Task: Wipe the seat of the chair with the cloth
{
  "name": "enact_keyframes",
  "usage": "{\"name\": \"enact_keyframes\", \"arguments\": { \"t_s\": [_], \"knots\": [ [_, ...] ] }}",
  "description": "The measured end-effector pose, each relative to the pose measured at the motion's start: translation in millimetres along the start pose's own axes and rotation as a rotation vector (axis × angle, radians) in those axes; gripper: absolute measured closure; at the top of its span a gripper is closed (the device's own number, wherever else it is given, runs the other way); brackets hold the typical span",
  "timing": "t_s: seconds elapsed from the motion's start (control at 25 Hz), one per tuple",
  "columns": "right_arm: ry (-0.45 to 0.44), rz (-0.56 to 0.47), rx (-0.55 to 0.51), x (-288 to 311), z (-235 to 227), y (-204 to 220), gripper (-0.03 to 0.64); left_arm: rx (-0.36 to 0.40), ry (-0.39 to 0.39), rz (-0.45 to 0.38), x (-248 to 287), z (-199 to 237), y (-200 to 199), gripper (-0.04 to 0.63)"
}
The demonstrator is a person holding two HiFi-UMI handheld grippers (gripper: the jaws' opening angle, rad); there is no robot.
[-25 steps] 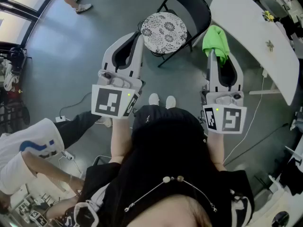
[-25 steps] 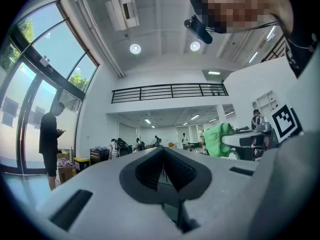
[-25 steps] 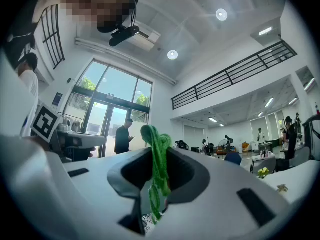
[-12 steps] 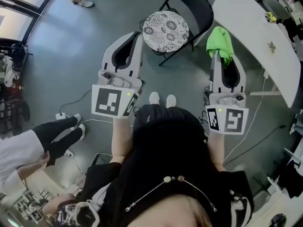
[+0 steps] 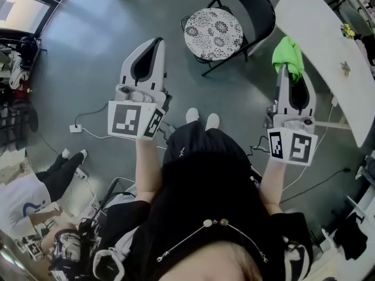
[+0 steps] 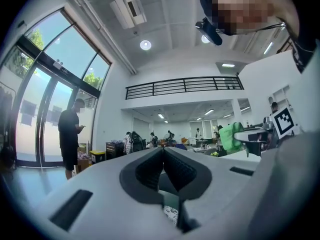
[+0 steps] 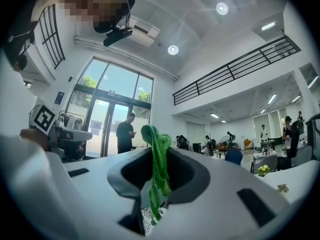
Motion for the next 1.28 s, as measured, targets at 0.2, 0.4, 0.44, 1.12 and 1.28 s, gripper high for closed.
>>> {"name": "enact_keyframes", "arguments": {
  "t_s": [0.2,0.4,0.44,1.12,1.28],
  "knots": [
    [-0.027,-0.026,0.012,20,-3,4,0.531,0.051,-0.010,0.027,9,4,7,0.589],
    [-0.062,-0.019,-0.030,53,5,2,0.531,0.052,-0.003,0.038,21,23,3,0.589],
    [-0.066,-0.015,-0.045,61,8,2,0.531,0.048,-0.001,0.040,25,30,4,0.589],
    [-0.101,0.111,-0.224,247,59,44,0.531,-0.055,0.036,0.045,146,191,24,0.589],
    [-0.174,0.131,-0.242,280,65,66,0.531,-0.093,-0.010,0.076,161,212,42,0.589]
  ]
}}
Point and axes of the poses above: the fingertips, and each gripper's own axes: x forward along the fingers, z to its left, y out of its underside, the point moved 9 cm from there along -x, backward along the fingers, and after that the axes turned 14 degrees about -x, right-handed, at the moved point
